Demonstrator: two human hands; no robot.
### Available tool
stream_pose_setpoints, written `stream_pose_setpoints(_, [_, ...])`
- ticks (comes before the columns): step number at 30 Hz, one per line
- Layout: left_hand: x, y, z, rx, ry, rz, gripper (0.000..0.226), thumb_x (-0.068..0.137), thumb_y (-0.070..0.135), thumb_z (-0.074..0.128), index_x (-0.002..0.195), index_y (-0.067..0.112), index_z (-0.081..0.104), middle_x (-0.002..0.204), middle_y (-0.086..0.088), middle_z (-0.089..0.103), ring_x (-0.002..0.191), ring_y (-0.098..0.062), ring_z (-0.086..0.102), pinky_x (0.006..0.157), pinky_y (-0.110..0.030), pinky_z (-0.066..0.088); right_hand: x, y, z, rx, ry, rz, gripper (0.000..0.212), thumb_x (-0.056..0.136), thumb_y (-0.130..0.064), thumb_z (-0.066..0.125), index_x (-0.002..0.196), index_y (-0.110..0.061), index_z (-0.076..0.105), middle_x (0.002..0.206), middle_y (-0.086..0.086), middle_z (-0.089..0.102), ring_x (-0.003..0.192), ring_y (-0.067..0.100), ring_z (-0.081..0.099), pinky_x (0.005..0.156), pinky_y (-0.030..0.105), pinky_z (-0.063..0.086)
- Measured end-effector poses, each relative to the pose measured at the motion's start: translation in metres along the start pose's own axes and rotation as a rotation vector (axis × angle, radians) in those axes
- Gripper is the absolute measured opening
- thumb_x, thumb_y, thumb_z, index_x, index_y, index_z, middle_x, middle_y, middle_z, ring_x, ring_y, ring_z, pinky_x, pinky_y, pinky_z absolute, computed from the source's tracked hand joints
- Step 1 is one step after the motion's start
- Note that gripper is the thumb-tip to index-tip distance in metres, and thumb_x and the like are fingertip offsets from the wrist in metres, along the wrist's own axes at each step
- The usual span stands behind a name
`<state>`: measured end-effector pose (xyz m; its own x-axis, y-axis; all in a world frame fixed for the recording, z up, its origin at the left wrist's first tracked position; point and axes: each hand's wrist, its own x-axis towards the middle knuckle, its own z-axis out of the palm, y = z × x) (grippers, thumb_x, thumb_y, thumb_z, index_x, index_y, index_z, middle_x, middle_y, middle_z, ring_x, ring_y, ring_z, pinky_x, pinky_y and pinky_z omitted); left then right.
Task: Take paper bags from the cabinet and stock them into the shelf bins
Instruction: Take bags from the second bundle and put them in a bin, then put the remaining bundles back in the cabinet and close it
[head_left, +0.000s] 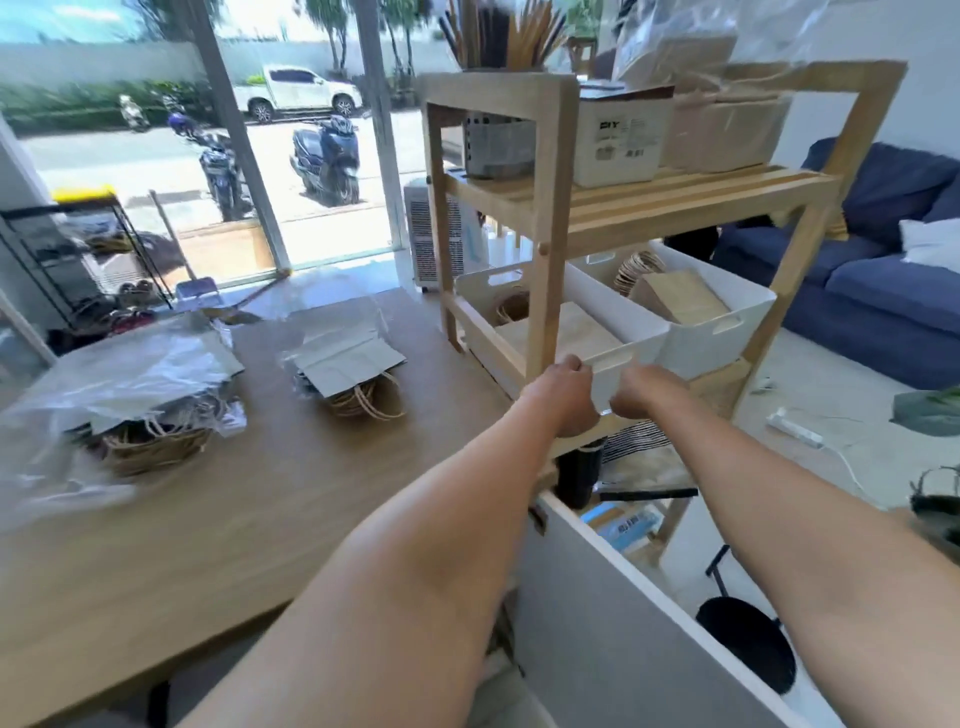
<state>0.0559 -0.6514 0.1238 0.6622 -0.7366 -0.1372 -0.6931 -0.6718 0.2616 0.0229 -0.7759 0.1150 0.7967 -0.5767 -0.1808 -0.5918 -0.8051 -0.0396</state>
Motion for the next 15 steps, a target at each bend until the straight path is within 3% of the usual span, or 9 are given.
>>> stream_pose_setpoints(2, [-0.037,-0.030,-0.003,-0.003,0.011,-0.004,0.060,0.092,0.019,0.046,0.149,0.007,0.028,0.151,-0.010,0.030,0.139,-0.032,0.034,0.112,-0.045,0.036,-0.032,-0.033,0.011,0.016,-0.045,-0.024,0.046,0.088,-0.030,0.051,0.131,-0.013,0.052,0.131,0.012,0.057,0.120,0.030,0.055,0.099,0.036,0.045])
stream_pose_setpoints(4, [-0.079,-0.072,-0.009,-0.006,0.058,-0.051,0.062,0.092,0.018,0.048,0.150,0.011,0.028,0.153,-0.010,0.030,0.141,-0.031,0.031,0.113,-0.046,0.034,-0.058,-0.075,0.021,0.043,-0.078,-0.081,0.043,0.084,-0.031,0.054,0.124,-0.016,0.056,0.121,0.011,0.063,0.107,0.031,0.061,0.095,0.039,0.050])
stream_pose_setpoints(6, [-0.114,-0.112,-0.017,0.007,0.089,-0.140,0.057,0.092,0.016,0.045,0.147,0.011,0.033,0.151,-0.012,0.031,0.140,-0.032,0.032,0.113,-0.046,0.034,-0.075,-0.114,0.025,0.070,-0.086,-0.106,0.037,0.085,-0.026,0.054,0.118,-0.011,0.057,0.113,0.012,0.063,0.100,0.029,0.064,0.091,0.039,0.054])
stream_pose_setpoints(8, [-0.151,-0.159,-0.029,0.009,0.116,-0.257,0.052,0.091,0.015,0.044,0.142,0.009,0.038,0.147,-0.014,0.034,0.137,-0.033,0.034,0.112,-0.043,0.034,-0.089,-0.159,0.026,0.048,-0.083,-0.170,0.033,0.088,-0.023,0.054,0.116,-0.005,0.058,0.117,0.015,0.063,0.103,0.030,0.065,0.088,0.035,0.053])
stream_pose_setpoints(10, [-0.185,-0.197,-0.043,0.015,0.157,-0.349,0.049,0.092,0.017,0.045,0.140,0.009,0.040,0.145,-0.015,0.036,0.136,-0.033,0.036,0.110,-0.041,0.034,-0.099,-0.200,0.021,0.023,-0.063,-0.271,0.031,0.090,-0.020,0.051,0.113,-0.003,0.062,0.117,0.017,0.064,0.094,0.027,0.063,0.078,0.032,0.053])
stream_pose_setpoints(13, [-0.235,-0.261,-0.068,0.018,0.240,-0.480,0.049,0.098,0.025,0.039,0.144,0.009,0.037,0.149,-0.015,0.034,0.138,-0.033,0.032,0.111,-0.042,0.032,-0.114,-0.271,0.011,0.068,-0.011,-0.424,0.015,0.090,-0.023,0.049,0.100,-0.016,0.056,0.104,0.016,0.059,0.083,0.020,0.048,0.054,0.023,0.040])
stream_pose_setpoints(15, [-0.259,-0.295,-0.082,-0.006,0.315,-0.560,0.048,0.100,0.032,0.036,0.143,0.010,0.040,0.147,-0.014,0.036,0.137,-0.033,0.032,0.111,-0.045,0.033,-0.119,-0.310,0.004,0.141,0.002,-0.487,0.016,0.090,-0.032,0.051,0.088,-0.016,0.050,0.095,0.010,0.053,0.084,0.024,0.048,0.059,0.025,0.035])
